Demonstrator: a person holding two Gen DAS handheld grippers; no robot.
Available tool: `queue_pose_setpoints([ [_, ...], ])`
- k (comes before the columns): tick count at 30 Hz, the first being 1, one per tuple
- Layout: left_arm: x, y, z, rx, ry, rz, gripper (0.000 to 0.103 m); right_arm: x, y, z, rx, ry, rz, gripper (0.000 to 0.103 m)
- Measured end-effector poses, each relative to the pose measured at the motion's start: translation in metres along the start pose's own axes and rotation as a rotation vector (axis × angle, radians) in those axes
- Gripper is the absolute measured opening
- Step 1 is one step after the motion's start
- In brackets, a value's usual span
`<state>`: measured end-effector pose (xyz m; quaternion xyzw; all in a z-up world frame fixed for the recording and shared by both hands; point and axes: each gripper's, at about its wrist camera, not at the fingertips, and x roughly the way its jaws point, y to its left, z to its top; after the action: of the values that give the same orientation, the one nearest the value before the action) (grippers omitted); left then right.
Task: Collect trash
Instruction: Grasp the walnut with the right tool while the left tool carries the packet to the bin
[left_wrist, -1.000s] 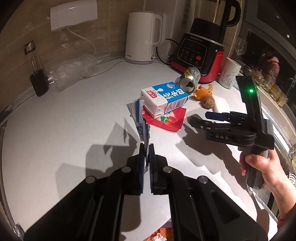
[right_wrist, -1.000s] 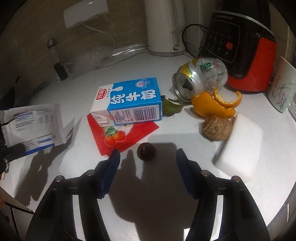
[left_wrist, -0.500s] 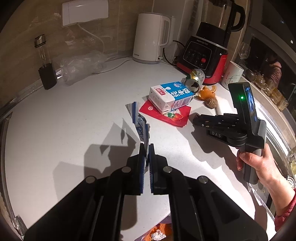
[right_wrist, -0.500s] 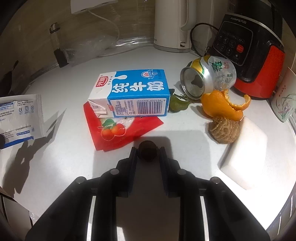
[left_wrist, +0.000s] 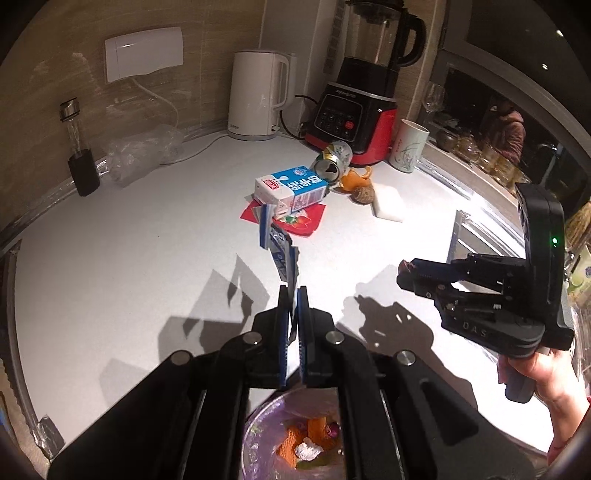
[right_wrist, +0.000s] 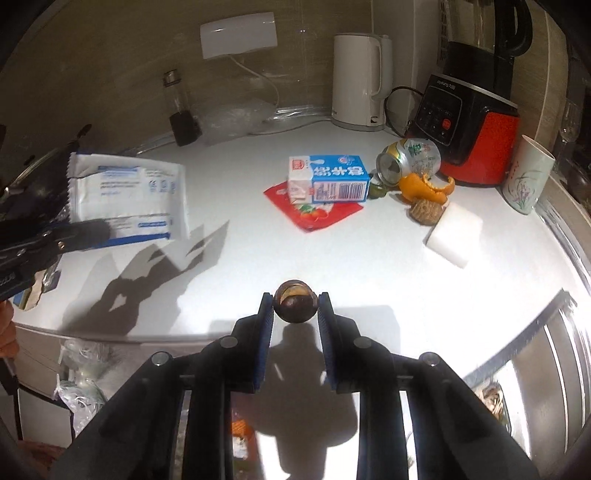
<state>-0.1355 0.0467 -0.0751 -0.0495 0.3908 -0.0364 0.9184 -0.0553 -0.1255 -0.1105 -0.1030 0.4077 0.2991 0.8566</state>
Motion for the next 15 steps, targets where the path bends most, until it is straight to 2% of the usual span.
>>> queue_pose_setpoints([
  [8,-0.027,-0.021,-0.056,0.092,0.064,-0.059,0.004,-0.039,0.055,-0.071,0.124,0.053,-0.027,0.025],
  [15,-0.036,-0.026,-0.098,0.144,0.112,-0.094,0.004,-0.046,0.081,-0.111,0.192,0.076,-0.073,0.025],
])
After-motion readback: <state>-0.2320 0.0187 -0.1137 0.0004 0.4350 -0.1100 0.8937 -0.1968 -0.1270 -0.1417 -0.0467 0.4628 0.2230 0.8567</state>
